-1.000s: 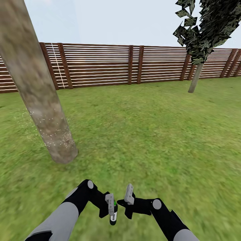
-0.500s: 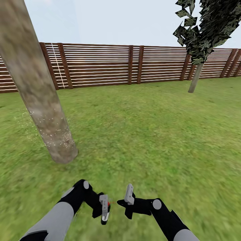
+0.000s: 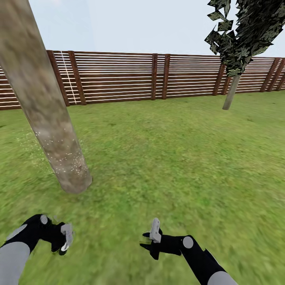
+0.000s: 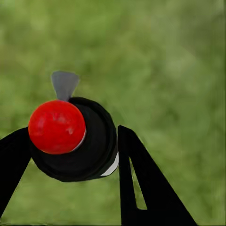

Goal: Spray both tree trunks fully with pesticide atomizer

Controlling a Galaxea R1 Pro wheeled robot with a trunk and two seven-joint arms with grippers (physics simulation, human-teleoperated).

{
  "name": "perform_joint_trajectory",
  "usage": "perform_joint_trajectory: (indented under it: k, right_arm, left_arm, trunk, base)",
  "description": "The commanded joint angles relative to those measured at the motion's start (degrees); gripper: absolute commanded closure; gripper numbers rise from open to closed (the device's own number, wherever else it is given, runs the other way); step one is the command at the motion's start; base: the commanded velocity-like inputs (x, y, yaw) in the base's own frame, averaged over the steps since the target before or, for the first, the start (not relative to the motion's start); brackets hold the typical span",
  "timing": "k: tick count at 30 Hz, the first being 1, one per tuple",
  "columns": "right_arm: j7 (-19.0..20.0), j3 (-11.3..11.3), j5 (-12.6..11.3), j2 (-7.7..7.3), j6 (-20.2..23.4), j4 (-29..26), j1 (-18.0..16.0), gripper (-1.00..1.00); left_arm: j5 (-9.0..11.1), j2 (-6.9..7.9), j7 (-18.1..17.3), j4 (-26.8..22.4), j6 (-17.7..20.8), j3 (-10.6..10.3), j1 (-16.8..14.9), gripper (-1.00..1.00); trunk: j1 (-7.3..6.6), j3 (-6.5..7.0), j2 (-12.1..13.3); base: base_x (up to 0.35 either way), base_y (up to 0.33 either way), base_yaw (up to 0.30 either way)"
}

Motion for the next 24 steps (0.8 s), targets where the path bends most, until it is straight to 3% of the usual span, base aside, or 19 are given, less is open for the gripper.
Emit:
perform_joint_trajectory:
  k: [1, 2, 3, 4, 5, 6, 7, 8, 9, 10, 11, 13, 16, 19, 24]
  right_arm:
    - [-0.3, -0.6, 0.0, -1.35, -0.1, 0.0, 0.0, -1.00]
    - [-0.6, -9.1, 0.0, -2.29, -0.1, 0.3, 0.1, -1.00]
    - [-0.7, -12.2, 0.0, -2.34, -0.1, 0.9, 0.1, -1.00]
    - [-2.5, -18.6, 0.1, -2.42, -0.1, 3.5, 0.2, -1.00]
    - [-7.3, -23.3, 0.1, -2.69, -0.2, 6.7, 0.2, -1.00]
    - [-14.2, -25.8, 0.1, -3.28, -0.3, 10.1, 0.3, -1.00]
    - [-20.3, -26.6, 0.1, -3.60, -0.8, 12.6, 0.4, -1.00]
    - [-29.0, -27.2, 0.1, -3.83, -3.4, 15.8, 0.4, -1.00]
    - [-34.3, -27.4, 0.1, -3.88, -6.6, 18.0, 0.6, -1.00]
    - [-38.8, -27.4, 0.0, -3.91, -10.4, 20.2, 0.9, -1.00]
    - [-44.4, -27.5, 0.0, -3.92, -15.7, 23.4, 2.2, -1.00]
    - [-51.5, -27.5, 0.0, -3.93, -26.1, 27.0, 6.6, -1.00]
    - [-53.1, -27.5, 0.0, -3.88, -34.8, 27.8, 10.9, -1.00]
    - [-53.3, -27.5, 0.1, -3.59, -35.8, 28.0, 11.7, -1.00]
    - [-53.1, -27.5, 0.2, -3.58, -35.1, 31.7, 11.8, -1.00]
  left_arm:
    - [0.5, 1.21, 3.2, 0.5, -0.1, 8.9, 0.1, 1.00]
    - [0.7, 1.69, 9.7, 0.9, -0.2, 24.0, 0.3, 1.00]
    - [0.7, 1.66, 10.5, 0.9, -0.2, 27.7, 0.3, 1.00]
    - [0.7, 1.63, 11.3, 0.9, -0.4, 36.4, 0.4, 1.00]
    - [0.7, 1.42, 11.8, 0.9, -0.7, 44.5, 1.3, 1.00]
    - [0.8, 1.13, 12.7, 0.9, -1.0, 50.8, 2.9, 1.00]
    - [1.0, 0.85, 14.3, 0.9, -1.7, 54.6, 3.8, 1.00]
    - [2.0, 0.43, 18.5, 0.9, -3.7, 59.1, 4.6, 1.00]
    - [2.8, 0.07, 22.1, 0.9, -4.9, 61.8, 5.5, 1.00]
    - [3.7, -0.51, 25.6, 0.9, -5.6, 63.9, 6.8, 1.00]
    - [5.8, -1.73, 29.7, 0.9, -7.4, 66.0, 8.9, 1.00]
    - [11.6, -5.54, 34.9, 0.9, -16.2, 67.4, 14.4, 1.00]
    - [14.6, -7.84, 38.3, 1.7, -20.6, 67.6, 18.4, 1.00]
    - [14.4, -7.69, 39.1, 7.6, -21.1, 67.7, 19.8, 1.00]
    - [14.9, -7.53, 40.9, 9.2, -21.2, 67.7, 20.7, 1.00]
  trunk:
    - [0.00, 0.00, 0.0]
    - [0.00, 0.00, 0.0]
    - [0.00, 0.00, 0.0]
    - [0.00, 0.00, 0.0]
    - [0.00, 0.00, 0.0]
    - [0.00, 0.00, 0.0]
    - [0.00, 0.00, 0.0]
    - [0.00, 0.00, 0.0]
    - [0.00, 0.00, 0.0]
    - [0.00, 0.00, 0.0]
    - [0.00, 0.00, 0.0]
    - [0.00, 0.00, 0.0]
    - [0.00, 0.00, 0.0]
    - [0.00, 0.00, 0.0]
    - [0.00, 0.00, 0.0]
  base:
    - [0.000, 0.000, 0.000]
    - [0.000, 0.000, 0.000]
    - [0.000, 0.000, 0.000]
    - [0.000, 0.000, 0.000]
    - [0.000, 0.000, 0.000]
    - [0.000, 0.000, 0.000]
    - [0.000, 0.000, 0.000]
    - [0.000, 0.000, 0.000]
    - [0.000, 0.000, 0.000]
    - [0.000, 0.000, 0.000]
    - [0.000, 0.000, 0.000]
    - [0.000, 0.000, 0.000]
    - [0.000, 0.000, 0.000]
    - [0.000, 0.000, 0.000]
    - [0.000, 0.000, 0.000]
